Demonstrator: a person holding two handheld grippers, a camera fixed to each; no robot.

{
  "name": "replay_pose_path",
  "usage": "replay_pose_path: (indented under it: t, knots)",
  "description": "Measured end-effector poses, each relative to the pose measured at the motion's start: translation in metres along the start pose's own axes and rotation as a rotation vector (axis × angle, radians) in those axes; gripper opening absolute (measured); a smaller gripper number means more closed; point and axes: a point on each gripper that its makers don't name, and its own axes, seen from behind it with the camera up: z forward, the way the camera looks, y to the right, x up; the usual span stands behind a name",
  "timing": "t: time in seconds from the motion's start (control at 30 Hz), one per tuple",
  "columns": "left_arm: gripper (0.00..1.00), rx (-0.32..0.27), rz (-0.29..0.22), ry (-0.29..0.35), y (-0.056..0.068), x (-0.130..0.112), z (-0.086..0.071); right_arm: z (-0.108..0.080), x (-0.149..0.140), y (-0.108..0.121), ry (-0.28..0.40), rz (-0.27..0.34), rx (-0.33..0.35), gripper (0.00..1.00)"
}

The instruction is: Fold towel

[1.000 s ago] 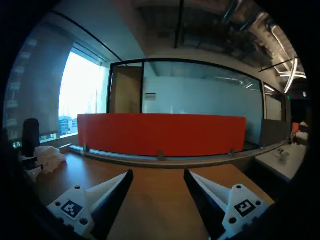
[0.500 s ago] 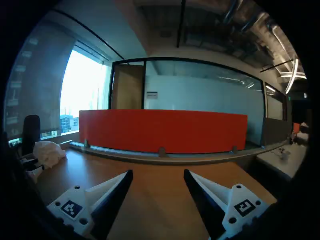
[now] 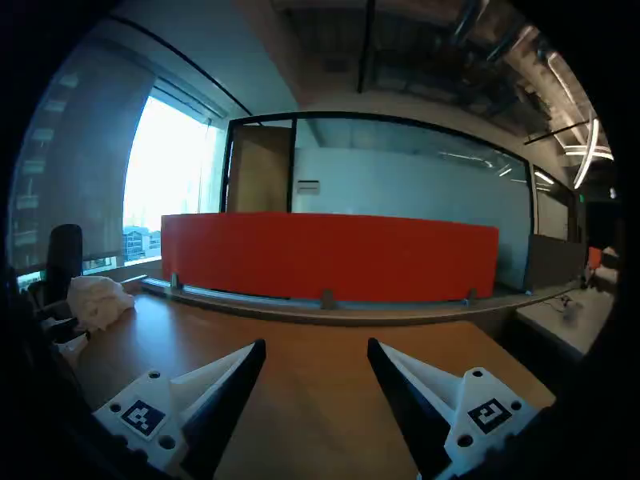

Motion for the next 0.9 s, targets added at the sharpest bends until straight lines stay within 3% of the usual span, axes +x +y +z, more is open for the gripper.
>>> replay_pose_path:
  t: [0.57, 0.9]
  knots:
    - [0.97, -0.005, -0.002, -0.029, 0.000, -0.006, 0.004, -0.003, -0.002, -0.003, -0.002, -0.006, 0.012, 0.98]
    - [0.97, -0.004, 0.000, -0.031, 0.000, -0.006, 0.004, -0.006, 0.012, 0.012, 0.026, 0.000, -0.020, 0.98]
